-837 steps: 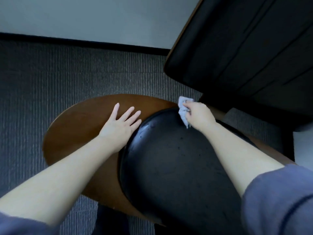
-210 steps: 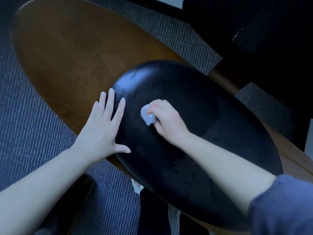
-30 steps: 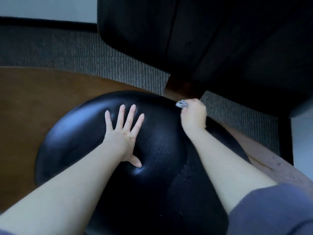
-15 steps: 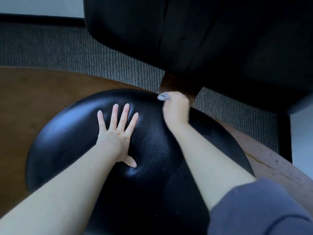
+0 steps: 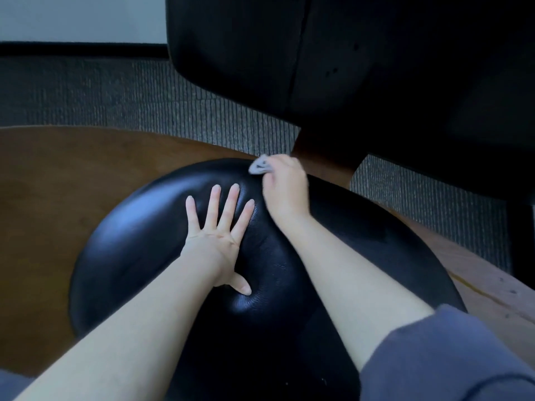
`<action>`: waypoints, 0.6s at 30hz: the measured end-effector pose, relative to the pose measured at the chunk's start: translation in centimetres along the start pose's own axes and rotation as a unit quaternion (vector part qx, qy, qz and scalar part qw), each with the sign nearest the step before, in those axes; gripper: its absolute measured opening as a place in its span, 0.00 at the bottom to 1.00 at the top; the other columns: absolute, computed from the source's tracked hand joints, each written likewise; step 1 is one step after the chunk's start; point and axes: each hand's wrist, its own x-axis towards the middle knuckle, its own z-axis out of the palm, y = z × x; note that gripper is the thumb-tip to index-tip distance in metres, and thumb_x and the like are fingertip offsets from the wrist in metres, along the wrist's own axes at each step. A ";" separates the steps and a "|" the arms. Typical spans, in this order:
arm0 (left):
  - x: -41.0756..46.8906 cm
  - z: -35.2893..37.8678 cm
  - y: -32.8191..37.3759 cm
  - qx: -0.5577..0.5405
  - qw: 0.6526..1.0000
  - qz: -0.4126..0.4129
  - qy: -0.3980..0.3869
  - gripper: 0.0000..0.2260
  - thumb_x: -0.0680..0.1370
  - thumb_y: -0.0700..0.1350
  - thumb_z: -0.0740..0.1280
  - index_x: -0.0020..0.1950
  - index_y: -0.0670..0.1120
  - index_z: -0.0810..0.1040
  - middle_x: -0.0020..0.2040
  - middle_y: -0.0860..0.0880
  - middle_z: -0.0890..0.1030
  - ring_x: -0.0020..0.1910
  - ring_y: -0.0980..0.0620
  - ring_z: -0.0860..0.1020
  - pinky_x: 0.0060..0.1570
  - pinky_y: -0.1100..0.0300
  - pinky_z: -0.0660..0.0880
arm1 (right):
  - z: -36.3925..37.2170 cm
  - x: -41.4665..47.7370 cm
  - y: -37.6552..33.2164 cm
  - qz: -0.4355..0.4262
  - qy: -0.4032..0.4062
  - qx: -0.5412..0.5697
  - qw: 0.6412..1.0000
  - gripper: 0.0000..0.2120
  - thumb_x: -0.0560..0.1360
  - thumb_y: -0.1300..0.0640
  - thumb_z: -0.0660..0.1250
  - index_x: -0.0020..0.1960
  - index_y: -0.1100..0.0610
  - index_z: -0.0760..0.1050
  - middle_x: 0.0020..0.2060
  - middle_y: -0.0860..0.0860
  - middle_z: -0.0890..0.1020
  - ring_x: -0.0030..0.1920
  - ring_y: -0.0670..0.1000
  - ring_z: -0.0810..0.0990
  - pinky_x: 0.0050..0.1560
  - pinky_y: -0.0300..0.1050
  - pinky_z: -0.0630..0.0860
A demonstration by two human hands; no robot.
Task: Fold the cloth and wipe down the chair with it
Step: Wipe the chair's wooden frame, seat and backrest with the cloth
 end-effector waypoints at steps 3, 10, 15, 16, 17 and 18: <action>0.0 0.2 -0.1 0.000 1.000 0.007 0.010 0.67 0.60 0.77 0.67 0.63 0.48 0.15 0.61 0.42 0.13 0.63 0.37 0.17 0.58 0.26 0.26 | -0.4 0.0 0.1 -0.070 -0.032 0.006 0.997 0.17 0.68 0.71 0.60 0.51 0.63 0.82 0.50 0.56 0.82 0.50 0.58 0.76 0.54 0.47 0.71; 0.0 0.4 -0.1 0.000 1.000 0.007 0.022 0.67 0.59 0.77 0.68 0.66 0.48 0.17 0.63 0.42 0.15 0.62 0.38 0.17 0.58 0.27 0.26 | -3.6 -0.1 5.6 0.037 0.019 -0.077 0.996 0.17 0.70 0.70 0.59 0.53 0.63 0.81 0.51 0.57 0.82 0.51 0.60 0.76 0.54 0.45 0.67; -0.1 0.2 0.0 0.000 0.999 -0.001 0.035 0.67 0.59 0.77 0.68 0.66 0.48 0.17 0.65 0.42 0.16 0.68 0.36 0.20 0.61 0.27 0.28 | -6.2 -7.0 5.7 -0.168 -0.119 -0.012 0.978 0.15 0.69 0.63 0.56 0.47 0.59 0.80 0.48 0.50 0.81 0.47 0.54 0.75 0.50 0.45 0.72; -0.2 0.1 0.1 0.002 0.999 -0.004 0.037 0.67 0.59 0.77 0.68 0.66 0.48 0.17 0.65 0.42 0.16 0.69 0.35 0.21 0.61 0.26 0.29 | -7.4 -8.5 6.4 -0.200 -0.147 -0.019 0.968 0.15 0.70 0.63 0.56 0.48 0.59 0.80 0.49 0.49 0.80 0.47 0.53 0.75 0.49 0.45 0.73; -0.3 0.1 0.1 0.005 0.999 -0.008 0.039 0.67 0.59 0.77 0.68 0.66 0.48 0.18 0.65 0.42 0.16 0.70 0.35 0.22 0.62 0.26 0.29 | -8.3 -8.9 7.2 -0.229 -0.158 -0.035 0.960 0.15 0.70 0.63 0.57 0.48 0.59 0.80 0.49 0.50 0.80 0.47 0.53 0.75 0.47 0.46 0.74; -0.4 0.1 0.2 0.007 0.999 -0.011 0.041 0.67 0.59 0.77 0.69 0.66 0.48 0.18 0.66 0.42 0.17 0.70 0.35 0.22 0.62 0.26 0.30 | -8.8 -8.2 7.8 -0.238 -0.154 -0.049 0.958 0.14 0.70 0.62 0.57 0.47 0.60 0.80 0.48 0.52 0.80 0.46 0.55 0.75 0.46 0.46 0.75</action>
